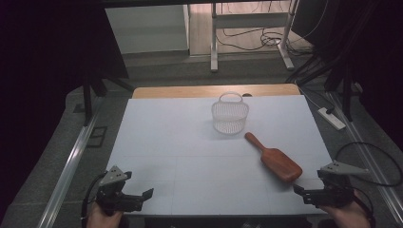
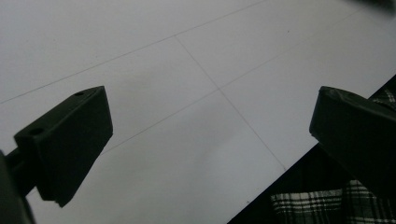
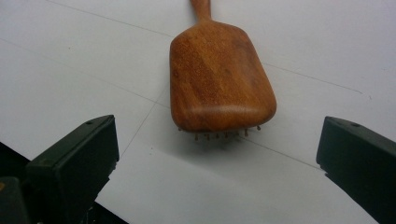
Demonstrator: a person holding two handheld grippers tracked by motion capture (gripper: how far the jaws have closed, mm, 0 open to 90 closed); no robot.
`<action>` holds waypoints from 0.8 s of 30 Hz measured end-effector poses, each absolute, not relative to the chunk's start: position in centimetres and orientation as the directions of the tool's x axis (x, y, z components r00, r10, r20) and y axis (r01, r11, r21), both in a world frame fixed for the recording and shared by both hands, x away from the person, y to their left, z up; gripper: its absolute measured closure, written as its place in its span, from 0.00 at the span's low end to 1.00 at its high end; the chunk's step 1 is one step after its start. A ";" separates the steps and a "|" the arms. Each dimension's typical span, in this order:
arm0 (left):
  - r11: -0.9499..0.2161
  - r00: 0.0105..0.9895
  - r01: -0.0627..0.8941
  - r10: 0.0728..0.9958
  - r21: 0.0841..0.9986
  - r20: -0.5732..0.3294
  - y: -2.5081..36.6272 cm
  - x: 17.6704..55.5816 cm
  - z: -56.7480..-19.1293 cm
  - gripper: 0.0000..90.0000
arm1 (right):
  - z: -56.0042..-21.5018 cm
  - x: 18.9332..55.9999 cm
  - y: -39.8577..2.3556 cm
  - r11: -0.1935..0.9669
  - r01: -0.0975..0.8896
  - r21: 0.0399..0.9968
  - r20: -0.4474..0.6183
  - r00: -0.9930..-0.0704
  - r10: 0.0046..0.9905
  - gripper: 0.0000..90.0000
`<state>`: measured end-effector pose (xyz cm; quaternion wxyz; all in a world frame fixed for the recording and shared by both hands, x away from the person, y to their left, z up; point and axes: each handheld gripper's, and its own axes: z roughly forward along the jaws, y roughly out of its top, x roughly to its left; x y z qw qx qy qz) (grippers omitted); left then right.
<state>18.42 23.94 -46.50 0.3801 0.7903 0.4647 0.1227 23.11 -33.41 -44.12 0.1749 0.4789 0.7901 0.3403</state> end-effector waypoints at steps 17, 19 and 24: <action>-0.293 0.558 0.648 0.811 0.703 -0.176 23.9 18.7 -46.6 0.01 | -44.2 23.2 -33.3 0.320 0.642 0.696 0.050 -0.489 0.871 0.00; -0.292 0.557 0.649 0.811 0.703 -0.178 23.9 18.7 -46.6 0.01 | -44.2 23.2 -33.3 0.321 0.642 0.696 0.050 -0.489 0.871 0.00; -0.293 0.558 0.650 0.811 0.701 -0.177 23.9 18.7 -46.6 0.01 | -44.2 23.2 -33.3 0.324 0.641 0.696 0.049 -0.493 0.869 0.00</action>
